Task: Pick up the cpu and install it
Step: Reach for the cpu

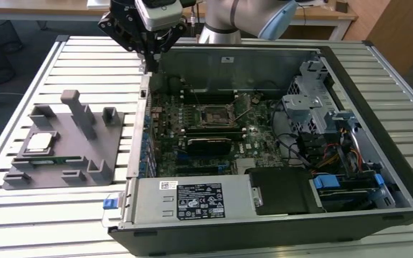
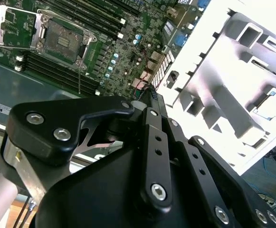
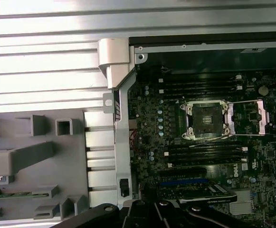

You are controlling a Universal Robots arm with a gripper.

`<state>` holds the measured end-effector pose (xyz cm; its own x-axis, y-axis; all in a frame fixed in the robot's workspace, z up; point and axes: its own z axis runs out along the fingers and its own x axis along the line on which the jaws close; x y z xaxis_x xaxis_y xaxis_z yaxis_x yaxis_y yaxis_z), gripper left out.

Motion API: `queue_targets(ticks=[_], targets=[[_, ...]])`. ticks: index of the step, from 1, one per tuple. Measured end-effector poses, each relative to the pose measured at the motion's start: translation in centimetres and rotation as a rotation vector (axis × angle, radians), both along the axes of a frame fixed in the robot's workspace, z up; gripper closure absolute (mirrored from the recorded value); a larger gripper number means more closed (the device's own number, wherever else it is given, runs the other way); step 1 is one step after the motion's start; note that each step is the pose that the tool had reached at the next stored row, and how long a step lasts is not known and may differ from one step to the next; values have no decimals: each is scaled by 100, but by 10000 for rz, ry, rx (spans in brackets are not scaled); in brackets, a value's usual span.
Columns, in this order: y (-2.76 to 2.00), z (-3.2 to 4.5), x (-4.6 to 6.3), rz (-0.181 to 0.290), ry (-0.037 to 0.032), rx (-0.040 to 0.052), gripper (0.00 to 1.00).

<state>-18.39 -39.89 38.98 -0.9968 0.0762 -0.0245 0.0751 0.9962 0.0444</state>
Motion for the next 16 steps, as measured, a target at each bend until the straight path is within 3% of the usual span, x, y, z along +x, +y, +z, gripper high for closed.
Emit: queue_targets(ticks=[16], targets=[[0, -10, -115, 0, 0, 0, 89]])
